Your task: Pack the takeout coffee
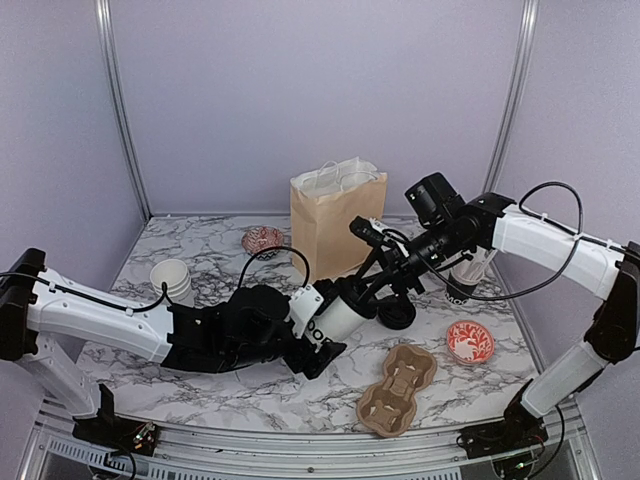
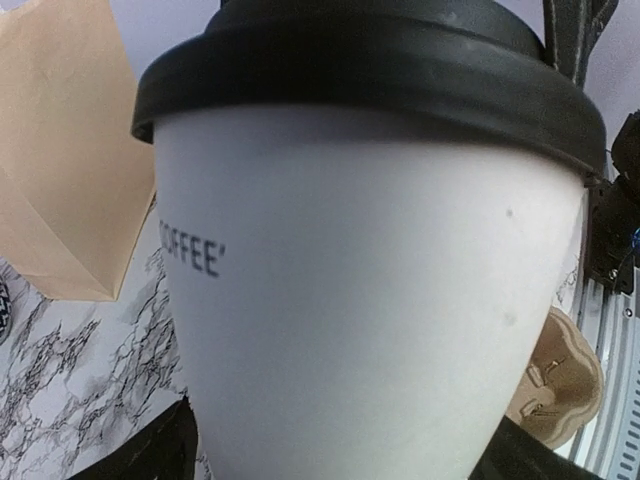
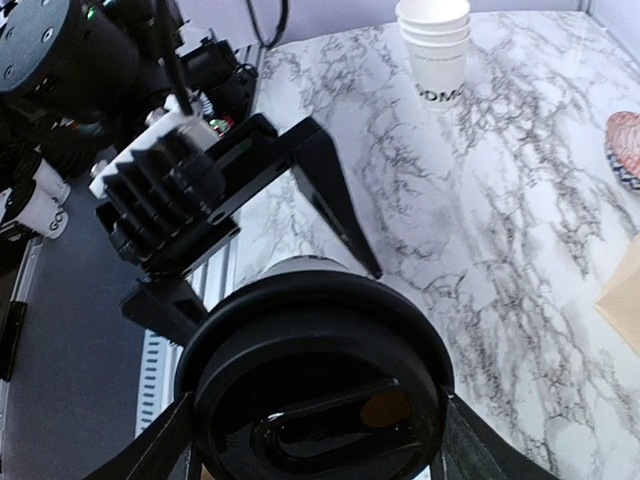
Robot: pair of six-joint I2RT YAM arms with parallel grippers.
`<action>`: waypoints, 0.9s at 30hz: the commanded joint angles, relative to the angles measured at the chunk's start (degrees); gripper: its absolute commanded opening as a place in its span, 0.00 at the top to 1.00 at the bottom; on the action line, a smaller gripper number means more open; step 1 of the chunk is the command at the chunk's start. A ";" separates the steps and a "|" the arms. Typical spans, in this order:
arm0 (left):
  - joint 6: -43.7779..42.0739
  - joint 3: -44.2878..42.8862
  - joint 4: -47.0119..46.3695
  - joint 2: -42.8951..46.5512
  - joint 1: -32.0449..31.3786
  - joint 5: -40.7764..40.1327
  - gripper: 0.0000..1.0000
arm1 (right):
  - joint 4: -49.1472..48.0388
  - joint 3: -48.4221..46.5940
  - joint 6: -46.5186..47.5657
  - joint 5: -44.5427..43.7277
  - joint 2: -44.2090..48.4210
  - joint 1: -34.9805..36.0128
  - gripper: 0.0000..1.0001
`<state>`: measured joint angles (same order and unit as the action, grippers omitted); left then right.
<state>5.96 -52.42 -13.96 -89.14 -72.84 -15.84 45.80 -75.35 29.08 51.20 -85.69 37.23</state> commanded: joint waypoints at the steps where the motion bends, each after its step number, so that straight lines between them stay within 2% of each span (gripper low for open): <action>1: 1.78 2.04 -0.54 0.91 0.25 -3.58 0.04 | 2.30 -7.05 2.23 -10.16 -2.51 -2.59 0.31; 7: 4.75 5.57 3.71 4.12 0.31 -4.00 0.01 | 4.66 -13.86 4.41 -27.81 -7.93 -7.47 0.36; 11: 5.68 6.72 4.59 5.62 0.24 -3.87 0.01 | 5.59 -16.66 5.16 -35.56 -11.26 -8.84 0.36; 19: 6.20 7.29 4.29 5.82 0.16 -2.67 0.01 | 7.11 -20.47 3.40 -45.90 -16.83 -11.11 0.35; 27: 5.46 6.73 3.82 4.38 -0.20 -0.44 0.01 | 11.10 -25.36 0.78 -46.95 -22.78 -12.98 0.35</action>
<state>11.53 -45.78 -10.66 -84.36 -72.82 -17.63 54.33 -97.43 31.90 7.01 -106.30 24.77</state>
